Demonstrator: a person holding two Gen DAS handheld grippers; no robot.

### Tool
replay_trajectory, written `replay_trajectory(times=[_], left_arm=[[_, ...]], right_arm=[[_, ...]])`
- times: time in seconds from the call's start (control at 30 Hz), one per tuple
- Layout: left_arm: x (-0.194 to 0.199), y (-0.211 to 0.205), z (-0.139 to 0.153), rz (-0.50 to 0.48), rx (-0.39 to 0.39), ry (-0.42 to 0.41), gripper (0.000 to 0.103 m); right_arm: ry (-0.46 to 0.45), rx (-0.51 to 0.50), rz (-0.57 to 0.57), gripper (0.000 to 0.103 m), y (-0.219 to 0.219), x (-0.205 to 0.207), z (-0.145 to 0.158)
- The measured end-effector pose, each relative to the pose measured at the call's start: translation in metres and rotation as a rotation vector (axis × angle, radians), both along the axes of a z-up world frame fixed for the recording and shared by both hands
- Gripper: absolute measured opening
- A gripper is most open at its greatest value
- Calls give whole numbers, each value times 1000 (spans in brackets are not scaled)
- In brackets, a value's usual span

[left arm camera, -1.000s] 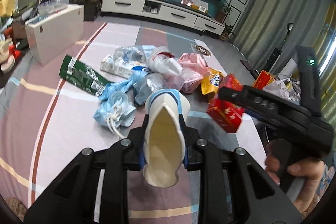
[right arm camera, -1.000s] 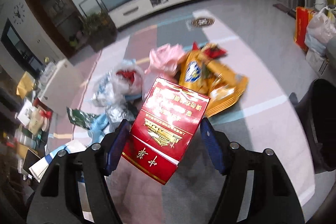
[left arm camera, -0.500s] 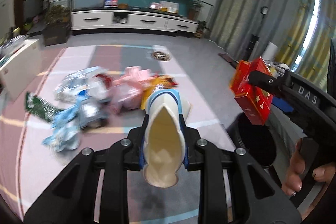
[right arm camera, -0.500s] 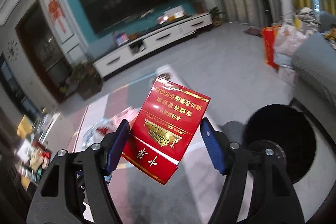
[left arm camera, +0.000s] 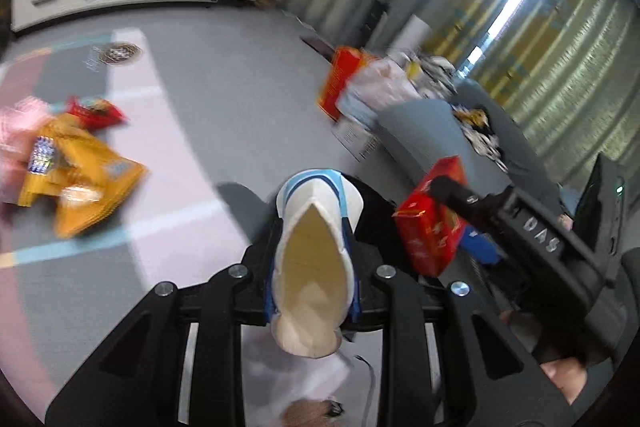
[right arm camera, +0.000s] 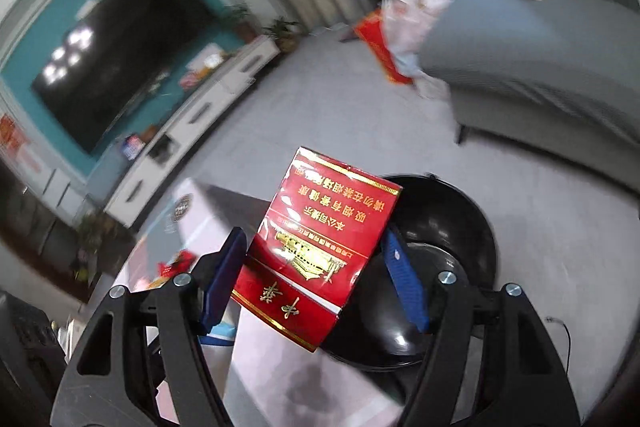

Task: Collect trash
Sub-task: 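Carry both items to the black bin and open both tools to drop them, then return both tools to the table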

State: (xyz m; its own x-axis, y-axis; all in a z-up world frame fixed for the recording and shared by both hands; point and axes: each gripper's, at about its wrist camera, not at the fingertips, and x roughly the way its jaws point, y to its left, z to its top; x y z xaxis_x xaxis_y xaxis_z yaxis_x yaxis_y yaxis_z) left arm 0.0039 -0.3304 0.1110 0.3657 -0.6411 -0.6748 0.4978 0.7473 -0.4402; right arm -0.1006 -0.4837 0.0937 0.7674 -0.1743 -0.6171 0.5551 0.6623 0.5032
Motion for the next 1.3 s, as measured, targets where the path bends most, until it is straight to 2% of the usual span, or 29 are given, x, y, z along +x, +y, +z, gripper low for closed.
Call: replay_trajectory(times=[0.13, 0.27, 0.47, 0.53, 0.57, 0.6, 0.77, 0.83, 1.03, 1.1, 1.3], left_arm=[[9, -33, -24, -46, -14, 66, 28], [14, -52, -48, -65, -13, 129, 29], [16, -66, -63, -79, 7, 146, 35], [17, -66, -64, -72, -4, 155, 53], [19, -65, -63, -68, -18, 161, 56], [19, -65, -62, -65, -26, 165, 61], [13, -52, -49, -59, -16, 126, 75], [11, -39, -39, -37, -18, 97, 85], [9, 26, -10, 79, 28, 5, 97], [10, 56, -2, 135, 41, -8, 98], [10, 162, 28, 392, 90, -38, 99]], right_arm=[[86, 54, -83, 69, -24, -2, -30], [120, 95, -115, 69, -36, -6, -46], [146, 108, -119, 70, -33, -4, -53], [153, 111, -109, 75, -33, -1, -54], [151, 110, -107, 83, -33, -1, -54], [149, 107, -109, 87, -33, -1, -53], [143, 80, -111, 92, -30, -4, -46], [145, 63, -112, 92, -27, -4, -43], [145, -12, -63, 93, -6, 8, -28], [145, -41, -42, 93, 4, 12, -23], [130, -149, 37, 93, 41, 28, -1]])
